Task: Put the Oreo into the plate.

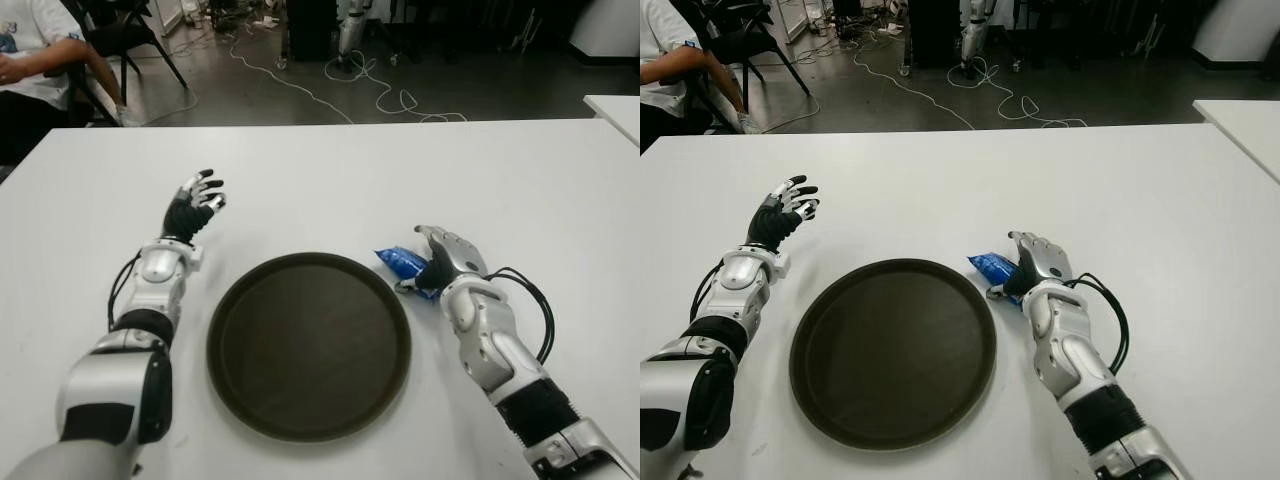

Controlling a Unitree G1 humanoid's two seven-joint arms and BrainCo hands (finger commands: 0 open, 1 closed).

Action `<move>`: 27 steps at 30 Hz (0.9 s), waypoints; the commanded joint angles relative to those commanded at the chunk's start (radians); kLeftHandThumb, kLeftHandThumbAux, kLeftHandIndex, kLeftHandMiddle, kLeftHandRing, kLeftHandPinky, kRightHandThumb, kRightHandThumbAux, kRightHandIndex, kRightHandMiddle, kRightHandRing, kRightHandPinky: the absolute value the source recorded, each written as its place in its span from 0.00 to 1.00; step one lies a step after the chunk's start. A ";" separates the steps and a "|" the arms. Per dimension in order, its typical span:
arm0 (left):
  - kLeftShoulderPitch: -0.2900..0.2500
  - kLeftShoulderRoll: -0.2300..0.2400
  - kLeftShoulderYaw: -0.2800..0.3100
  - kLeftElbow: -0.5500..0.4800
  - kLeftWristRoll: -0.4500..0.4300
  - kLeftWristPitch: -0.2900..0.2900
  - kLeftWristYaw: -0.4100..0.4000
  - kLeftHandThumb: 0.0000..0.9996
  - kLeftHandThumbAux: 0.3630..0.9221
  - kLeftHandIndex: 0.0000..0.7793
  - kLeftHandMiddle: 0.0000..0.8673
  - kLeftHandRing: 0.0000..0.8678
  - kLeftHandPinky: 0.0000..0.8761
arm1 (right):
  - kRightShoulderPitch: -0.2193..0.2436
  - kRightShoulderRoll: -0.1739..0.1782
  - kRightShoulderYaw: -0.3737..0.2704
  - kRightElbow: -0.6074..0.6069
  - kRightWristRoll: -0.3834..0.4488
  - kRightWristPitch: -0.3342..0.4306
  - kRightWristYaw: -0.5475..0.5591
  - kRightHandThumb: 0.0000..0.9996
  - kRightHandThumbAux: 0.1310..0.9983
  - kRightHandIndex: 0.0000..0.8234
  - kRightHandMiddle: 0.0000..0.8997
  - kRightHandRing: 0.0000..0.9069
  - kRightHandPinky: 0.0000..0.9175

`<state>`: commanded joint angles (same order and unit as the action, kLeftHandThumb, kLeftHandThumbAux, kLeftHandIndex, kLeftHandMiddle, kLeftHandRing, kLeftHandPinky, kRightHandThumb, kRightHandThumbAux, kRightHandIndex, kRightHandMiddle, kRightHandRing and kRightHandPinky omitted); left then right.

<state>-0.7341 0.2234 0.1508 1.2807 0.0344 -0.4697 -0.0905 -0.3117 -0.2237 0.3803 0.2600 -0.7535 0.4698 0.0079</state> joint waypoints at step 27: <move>0.001 0.000 0.003 -0.002 -0.003 -0.004 -0.005 0.17 0.59 0.17 0.25 0.25 0.25 | -0.027 -0.006 -0.005 0.094 0.027 -0.045 -0.024 0.00 0.73 0.16 0.19 0.20 0.20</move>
<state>-0.7333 0.2231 0.1534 1.2788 0.0313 -0.4733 -0.0951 -0.3389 -0.2292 0.3755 0.3536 -0.7263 0.4251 -0.0157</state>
